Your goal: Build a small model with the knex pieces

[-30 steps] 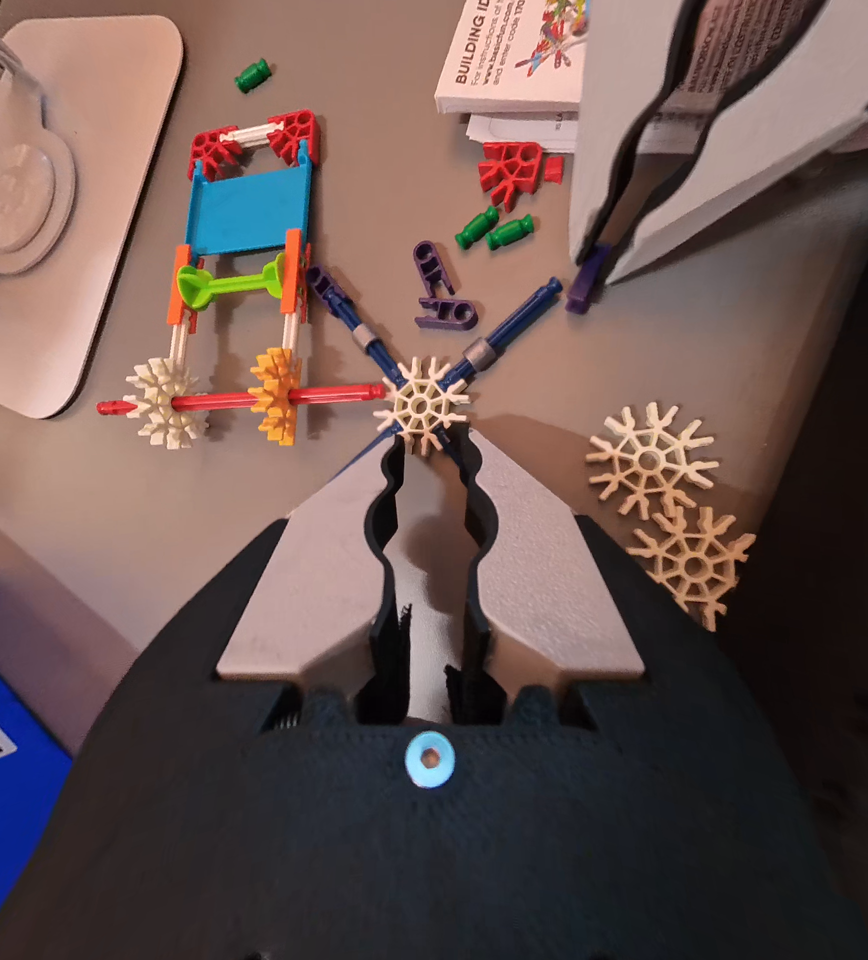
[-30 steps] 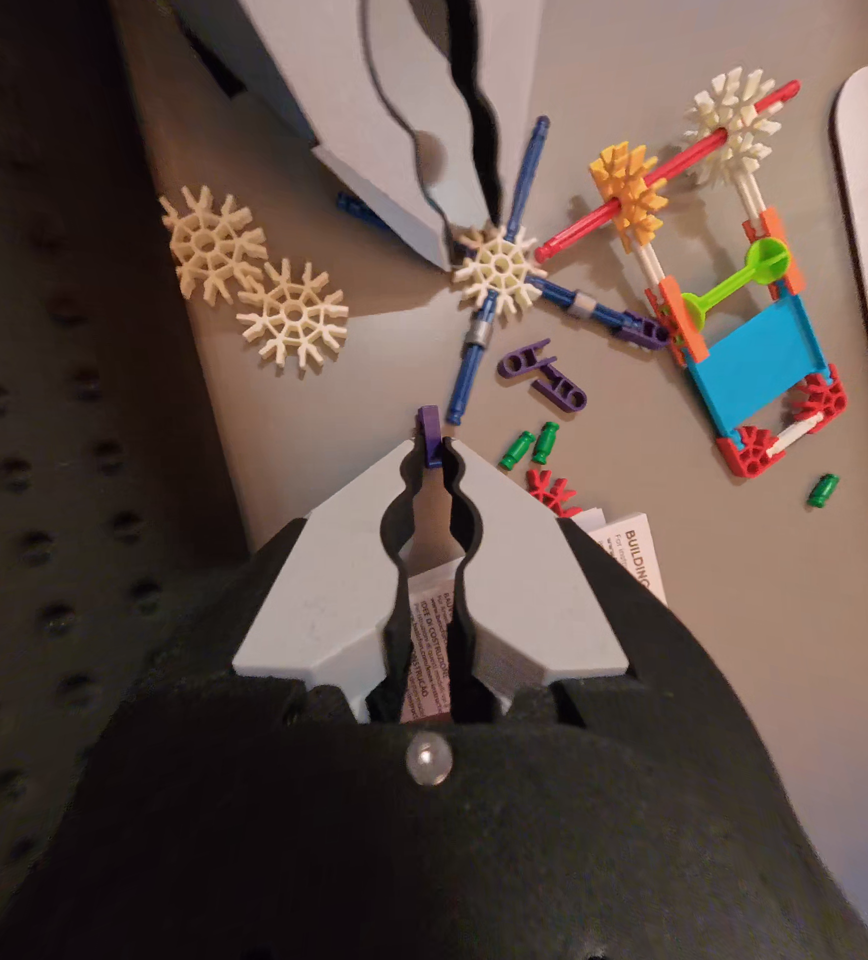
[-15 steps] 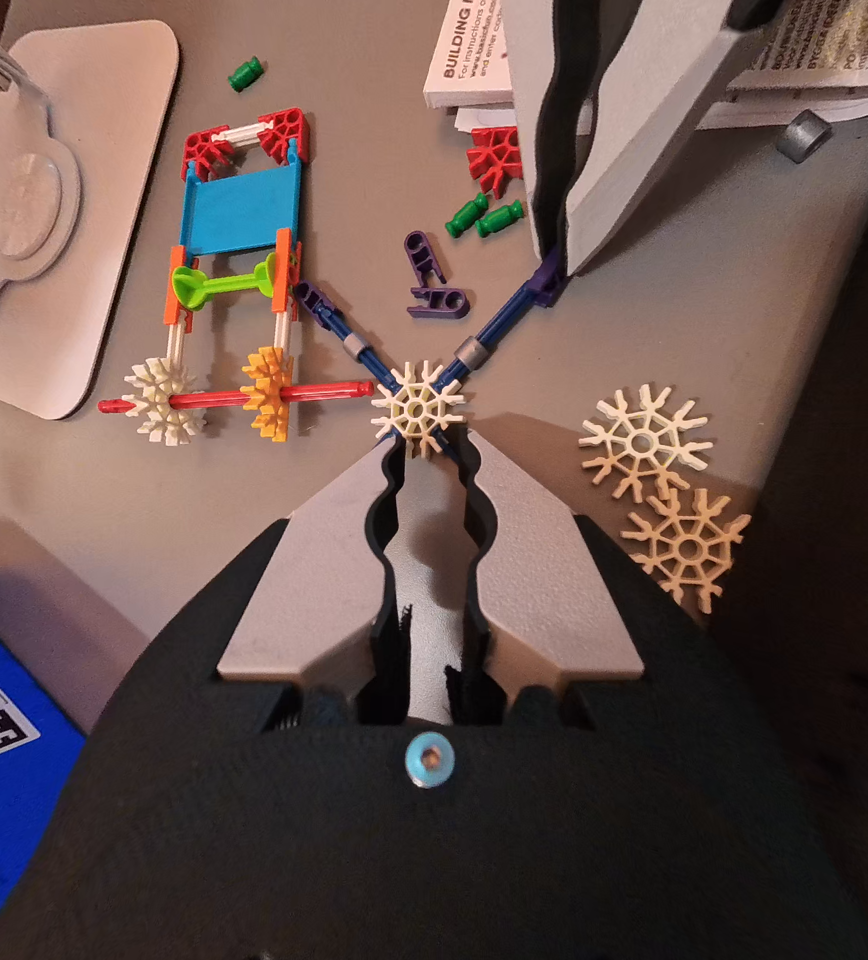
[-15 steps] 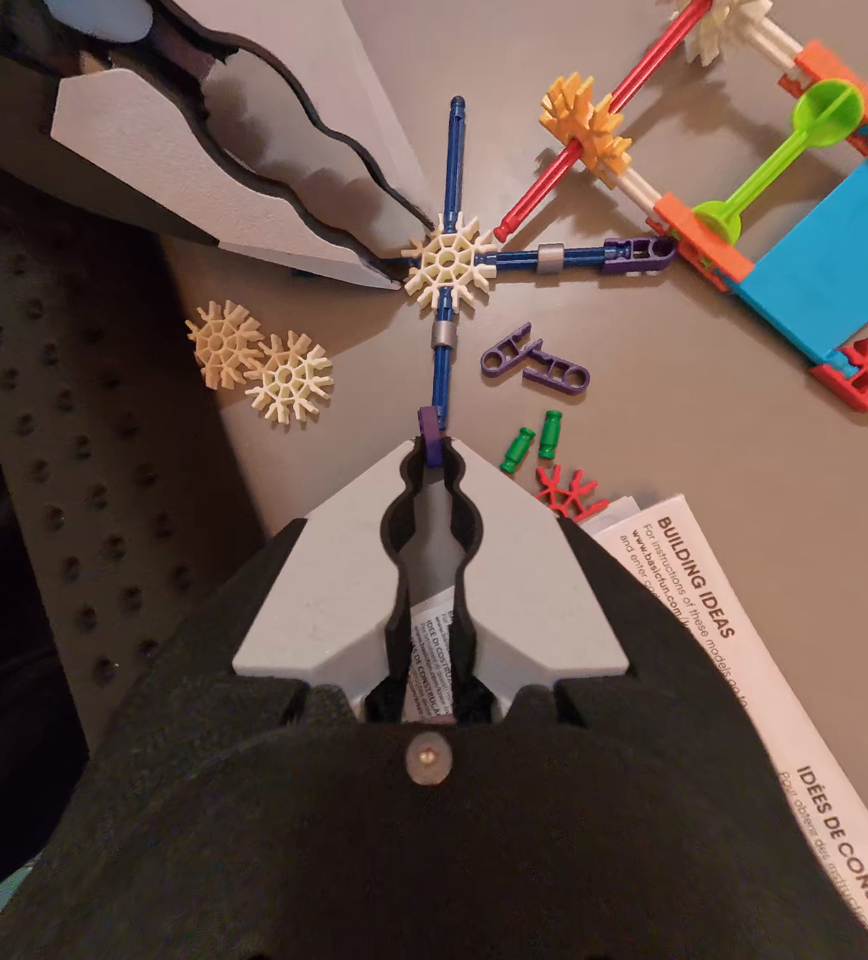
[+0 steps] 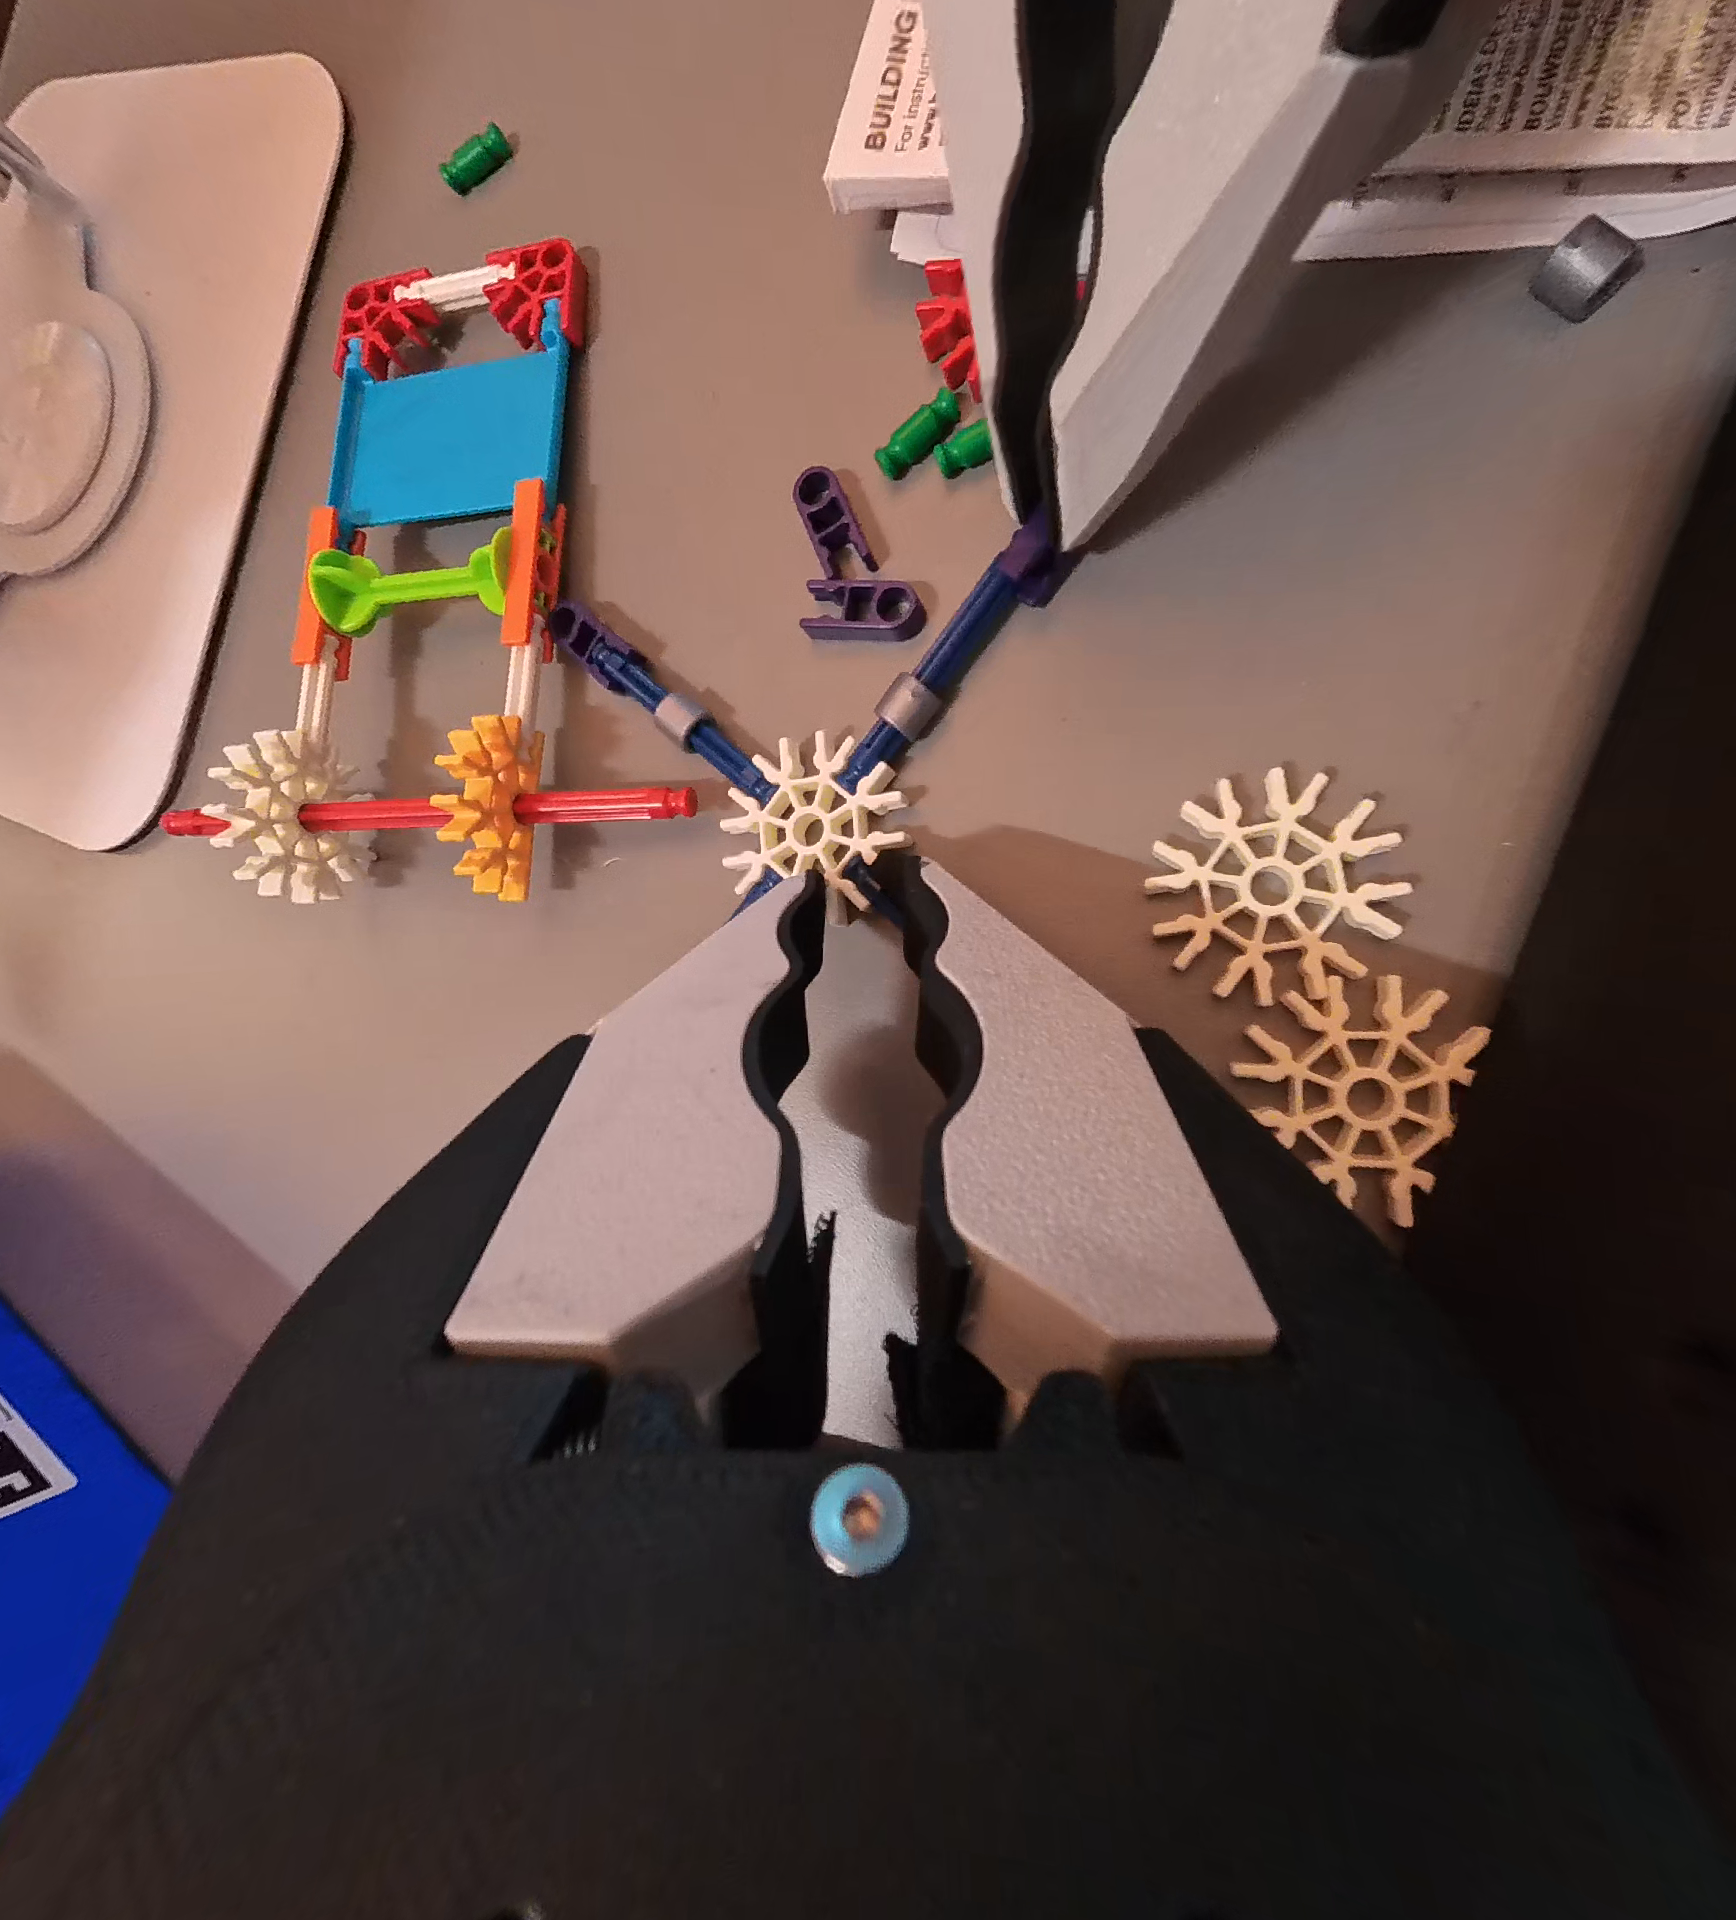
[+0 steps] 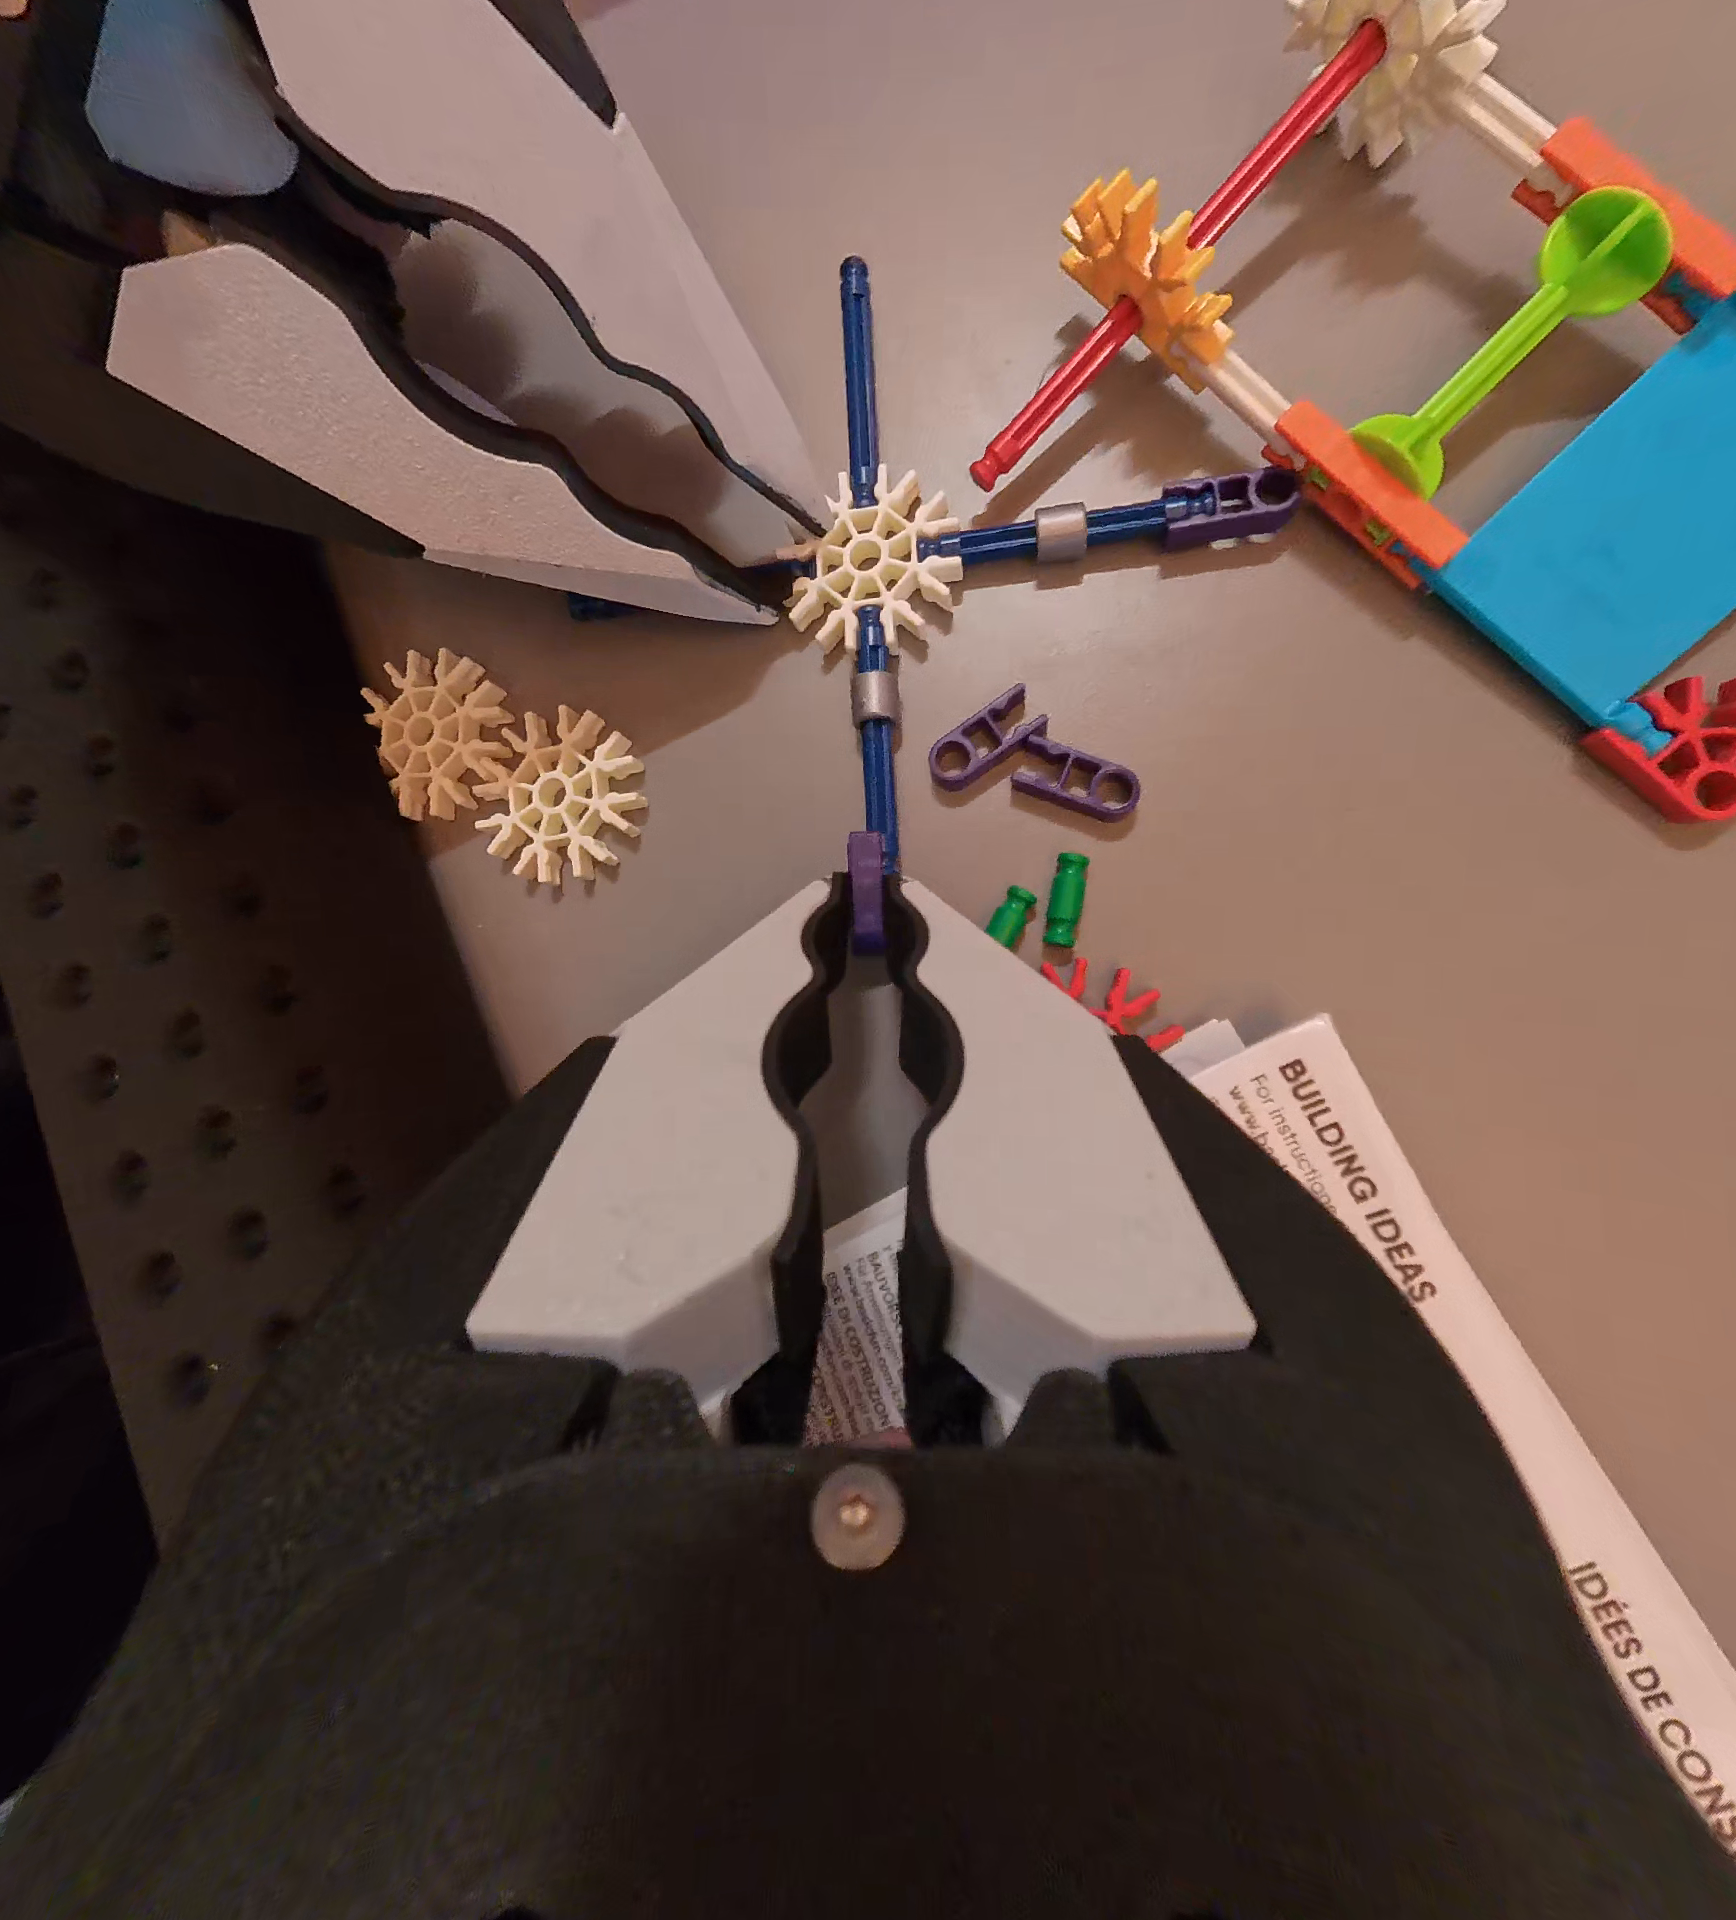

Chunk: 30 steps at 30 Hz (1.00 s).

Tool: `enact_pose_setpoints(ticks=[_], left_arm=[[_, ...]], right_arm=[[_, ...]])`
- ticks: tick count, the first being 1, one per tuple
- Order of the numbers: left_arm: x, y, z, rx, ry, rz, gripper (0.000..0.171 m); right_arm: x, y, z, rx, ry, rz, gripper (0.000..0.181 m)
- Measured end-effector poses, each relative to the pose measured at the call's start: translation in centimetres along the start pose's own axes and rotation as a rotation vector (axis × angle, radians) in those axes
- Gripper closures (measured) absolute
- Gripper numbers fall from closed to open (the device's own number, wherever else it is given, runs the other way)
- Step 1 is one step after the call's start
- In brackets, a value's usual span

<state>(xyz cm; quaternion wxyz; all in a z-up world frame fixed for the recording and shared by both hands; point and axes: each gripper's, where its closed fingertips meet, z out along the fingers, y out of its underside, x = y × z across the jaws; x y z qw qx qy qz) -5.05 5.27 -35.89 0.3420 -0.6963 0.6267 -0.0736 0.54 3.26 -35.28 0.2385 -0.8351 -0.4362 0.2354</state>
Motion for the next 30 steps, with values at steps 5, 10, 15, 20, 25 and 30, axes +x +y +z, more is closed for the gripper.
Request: enact_pose_setpoints(ticks=[5,10,15,20,25,30], left_arm=[[0.0,0.0,0.0,0.001,0.000,0.001,0.159],[0.0,0.0,0.0,0.002,-0.001,0.002,0.159],[0.0,0.0,0.0,0.001,-0.005,0.009,0.159],[0.0,0.0,0.0,0.002,-0.006,0.013,0.160],[0.0,0.0,0.0,0.002,-0.012,0.019,0.160],[0.0,-0.1,0.0,0.002,-0.013,0.020,0.160]], right_arm=[[0.2,-0.3,-0.2,0.025,-0.034,0.027,0.178],[0.6,-0.3,-0.3,0.026,-0.035,0.031,0.181],[0.8,-0.2,-0.2,0.009,-0.013,0.008,0.181],[0.9,0.2,0.3,-0.034,0.038,-0.061,0.181],[0.6,-0.3,0.0,-0.036,0.082,-0.121,0.181],[0.3,-0.2,0.0,-0.039,0.116,-0.154,0.181]])
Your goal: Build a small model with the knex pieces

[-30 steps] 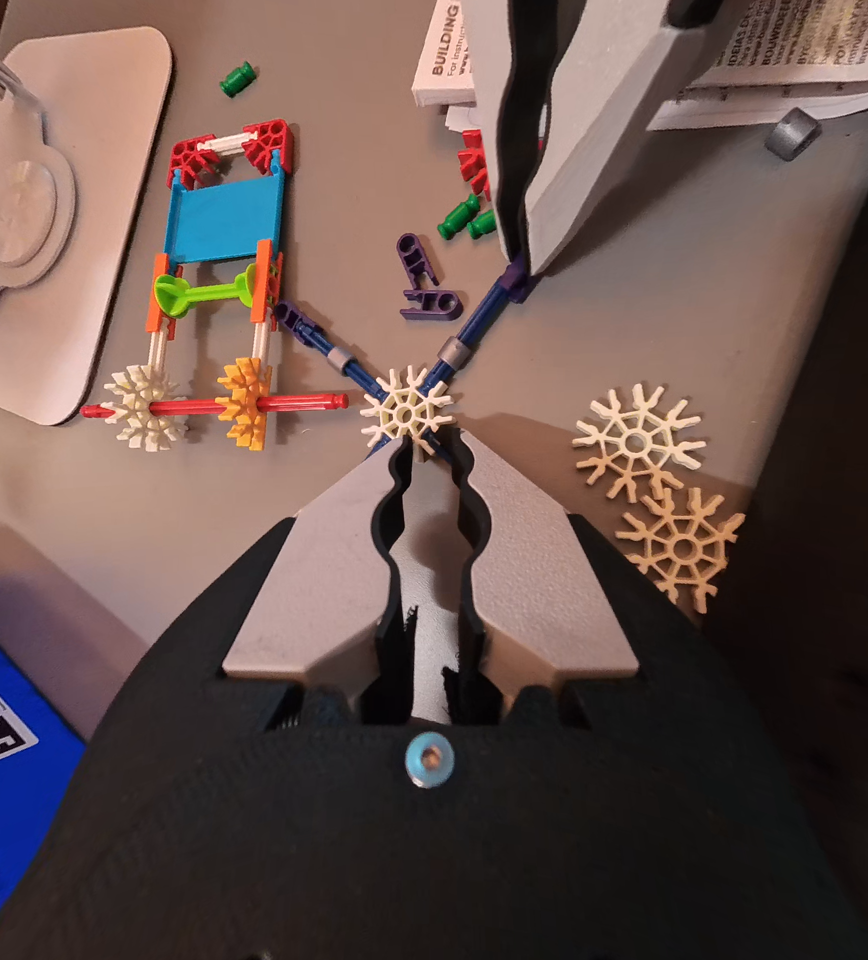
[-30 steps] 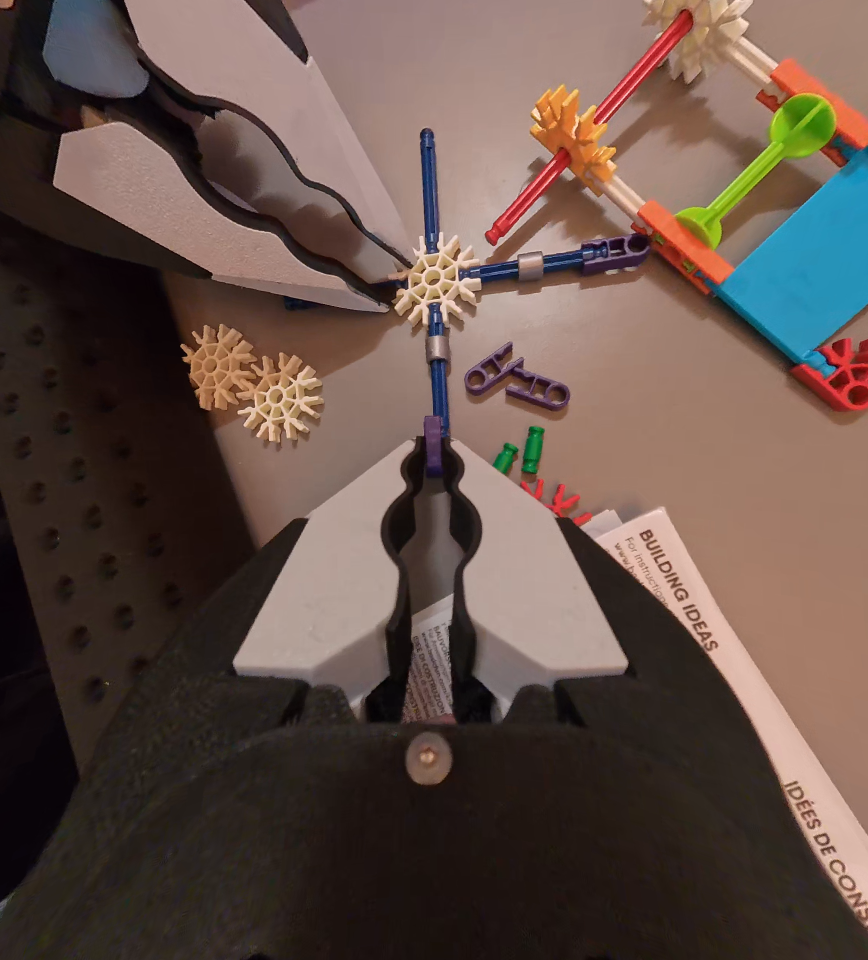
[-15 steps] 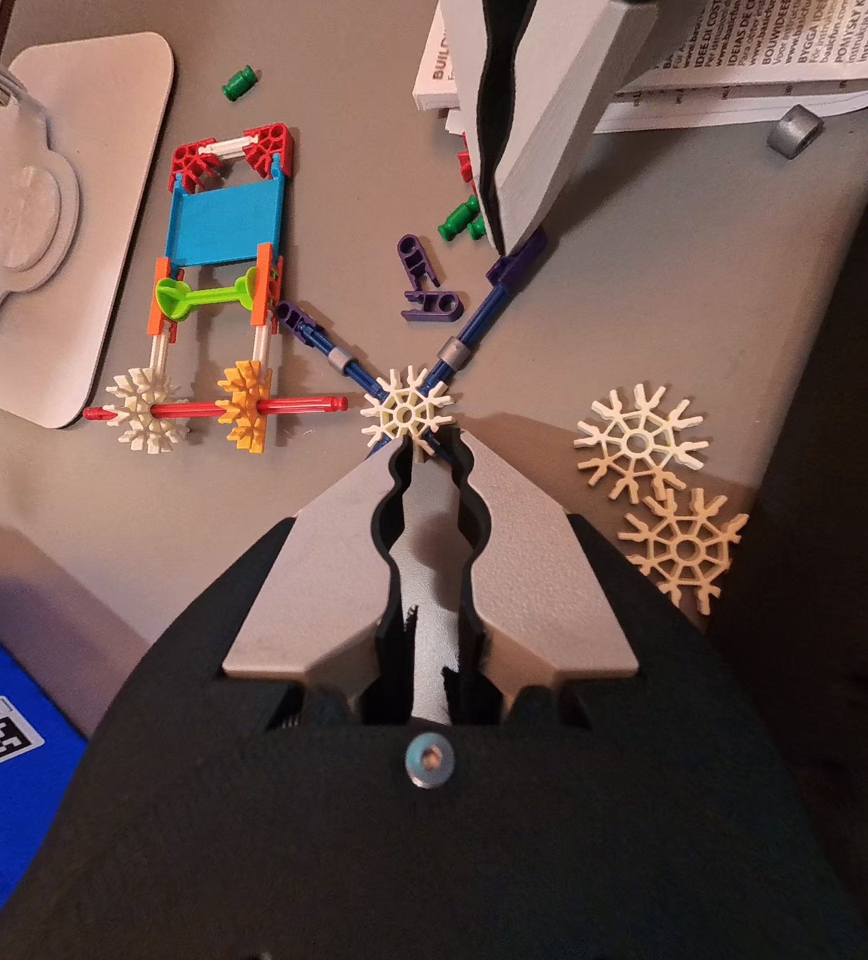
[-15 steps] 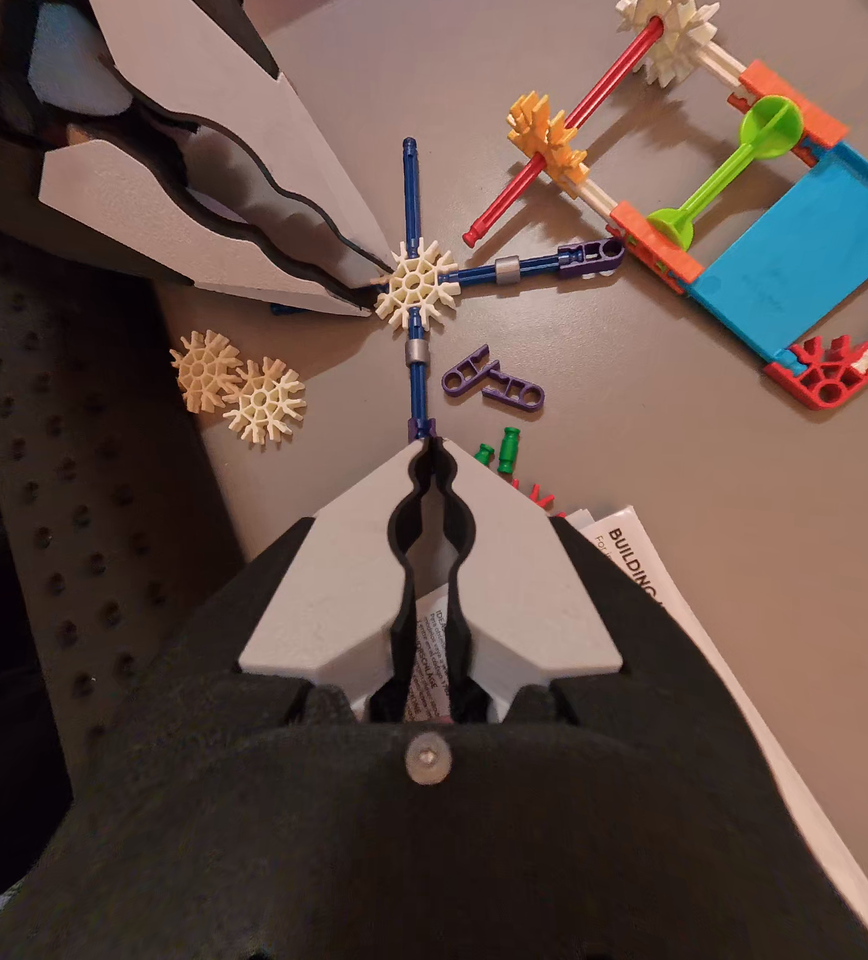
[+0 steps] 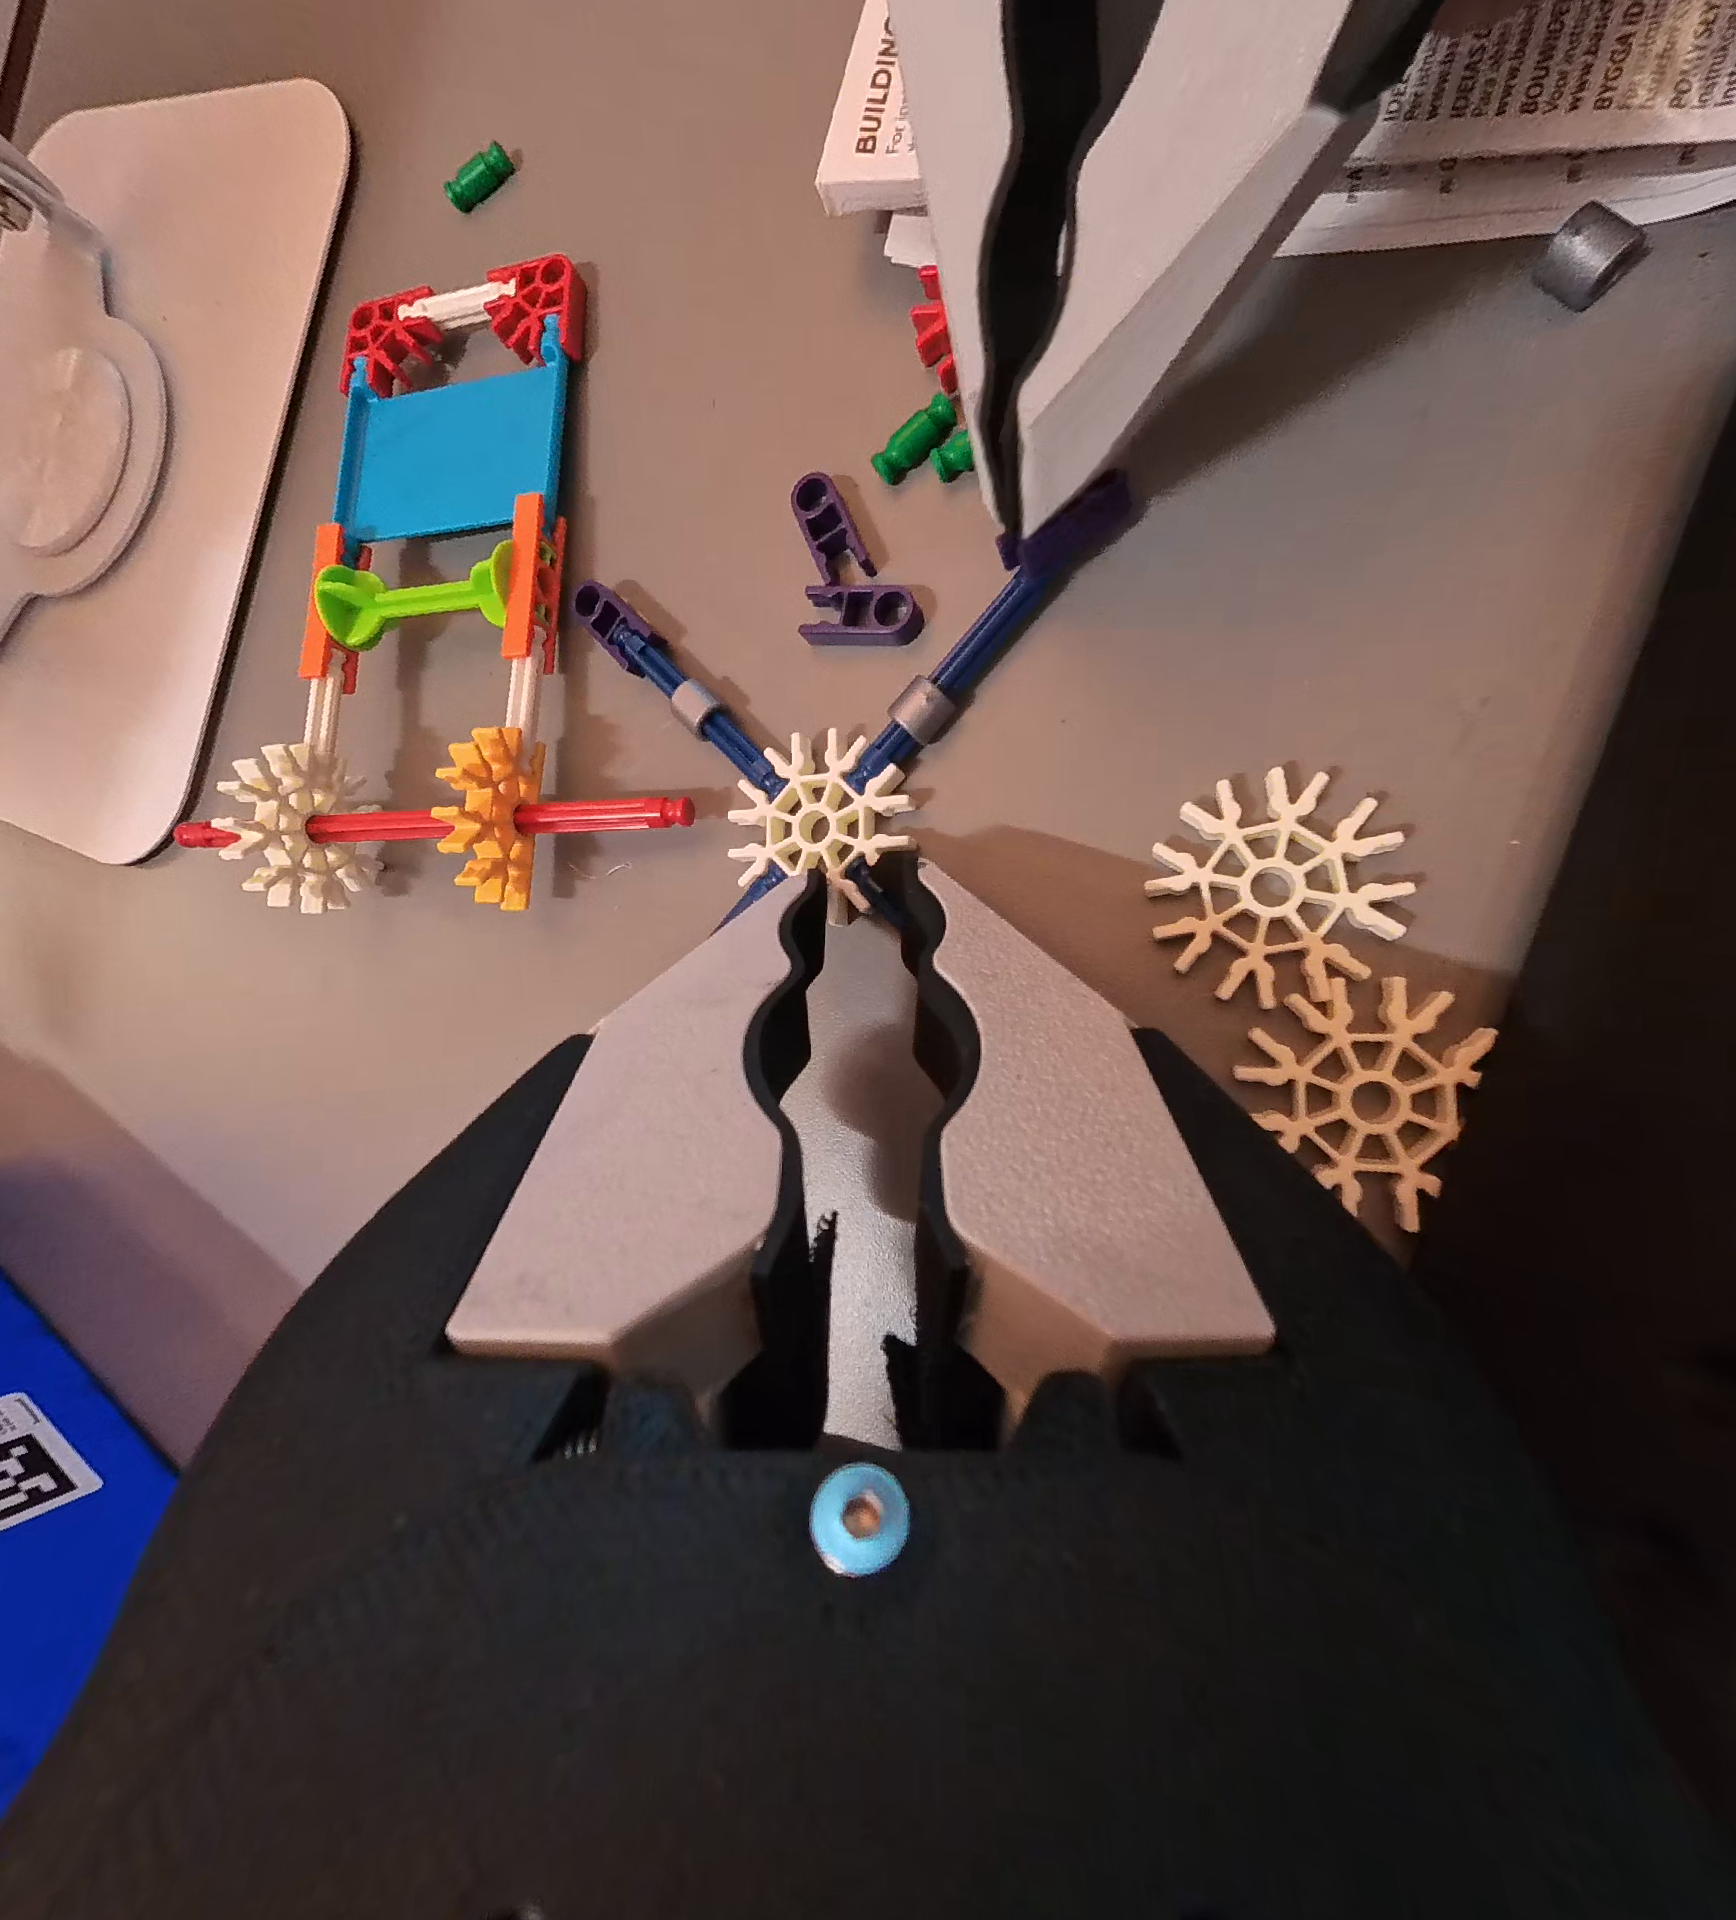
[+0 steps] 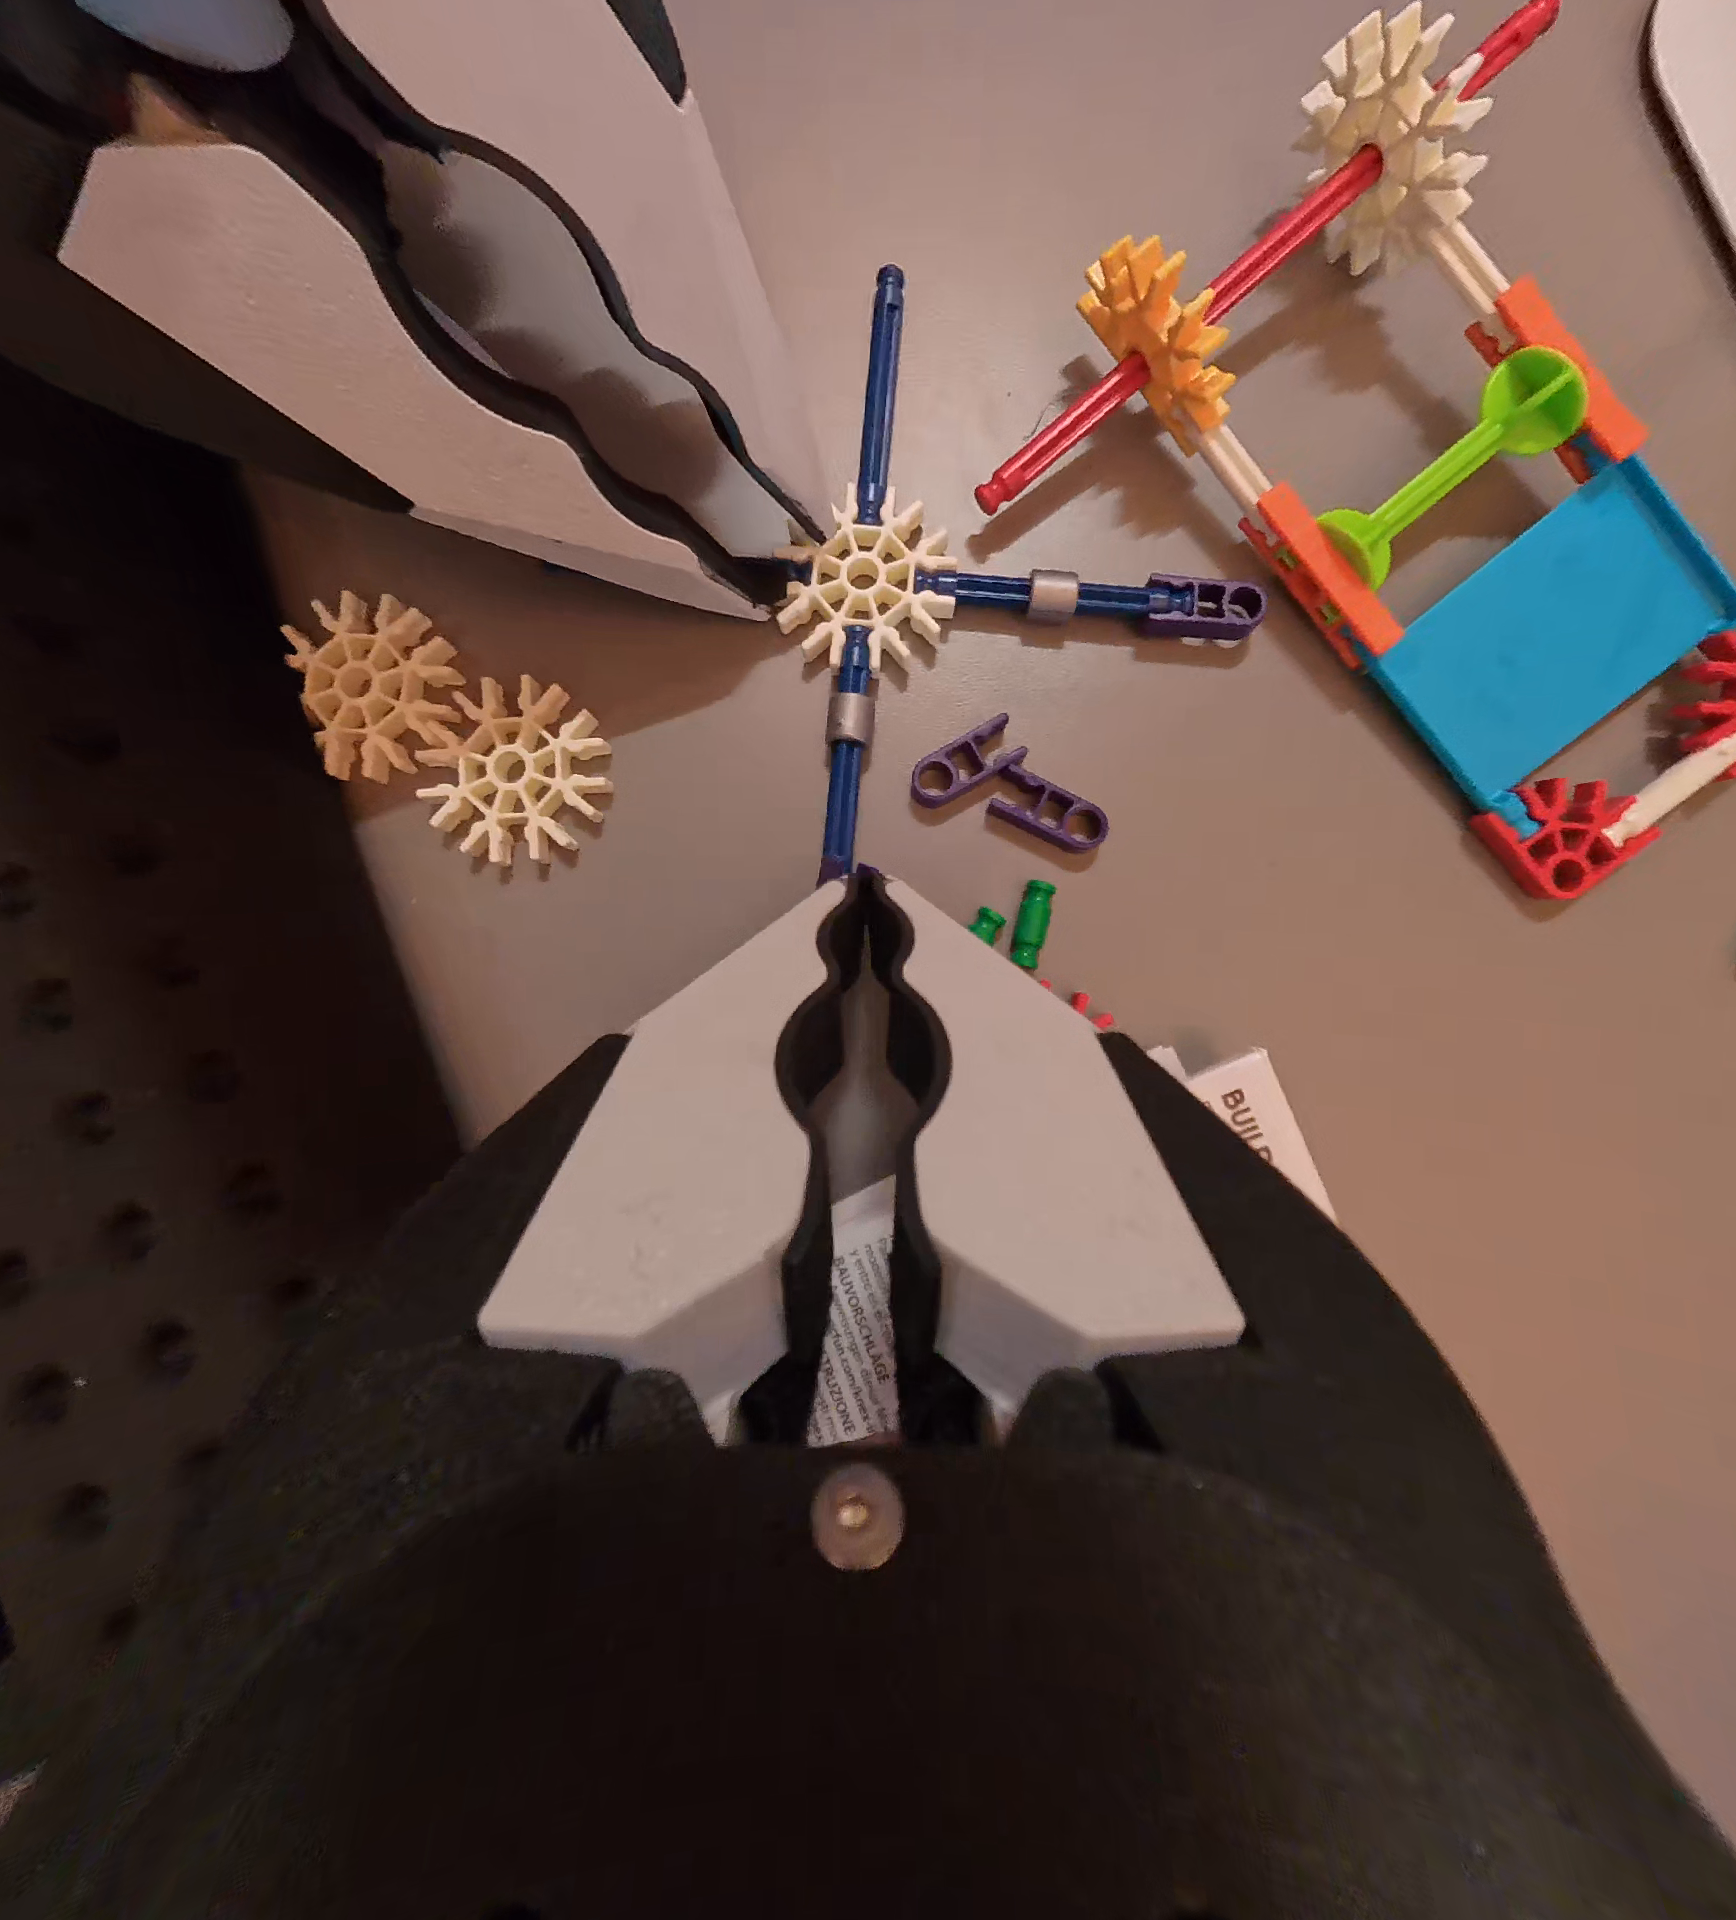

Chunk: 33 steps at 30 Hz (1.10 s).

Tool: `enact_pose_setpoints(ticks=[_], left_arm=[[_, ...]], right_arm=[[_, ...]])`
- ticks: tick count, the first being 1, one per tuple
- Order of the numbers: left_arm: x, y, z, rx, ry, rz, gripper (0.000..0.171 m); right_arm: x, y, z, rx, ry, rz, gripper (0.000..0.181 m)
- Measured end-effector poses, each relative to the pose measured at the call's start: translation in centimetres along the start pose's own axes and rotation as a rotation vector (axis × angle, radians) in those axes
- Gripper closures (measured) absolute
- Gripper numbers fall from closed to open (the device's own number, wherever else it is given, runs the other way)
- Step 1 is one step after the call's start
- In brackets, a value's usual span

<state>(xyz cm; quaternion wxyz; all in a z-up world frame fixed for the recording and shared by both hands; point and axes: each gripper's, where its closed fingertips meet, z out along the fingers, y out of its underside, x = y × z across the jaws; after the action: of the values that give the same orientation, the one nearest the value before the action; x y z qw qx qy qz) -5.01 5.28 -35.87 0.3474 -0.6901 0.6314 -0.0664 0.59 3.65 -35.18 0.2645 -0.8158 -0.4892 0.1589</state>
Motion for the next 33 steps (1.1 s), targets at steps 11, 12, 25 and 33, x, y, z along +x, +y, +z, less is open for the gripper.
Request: enact_pose_setpoints(ticks=[11,12,25,33], left_arm=[[0.0,0.0,0.0,-0.001,-0.009,0.005,0.160],[0.0,0.0,0.0,-0.002,-0.013,0.009,0.159],[-0.3,-0.1,0.1,-0.010,-0.052,0.027,0.159],[-0.3,-0.1,0.1,-0.014,-0.062,0.038,0.159]], right_arm=[[-0.3,-0.1,0.2,0.008,0.088,-0.077,0.181],[-0.4,-0.1,0.2,0.011,0.099,-0.087,0.181],[-1.0,-0.1,0.5,0.047,0.189,-0.149,0.181],[-1.0,0.1,0.5,0.014,0.271,-0.232,0.181]])
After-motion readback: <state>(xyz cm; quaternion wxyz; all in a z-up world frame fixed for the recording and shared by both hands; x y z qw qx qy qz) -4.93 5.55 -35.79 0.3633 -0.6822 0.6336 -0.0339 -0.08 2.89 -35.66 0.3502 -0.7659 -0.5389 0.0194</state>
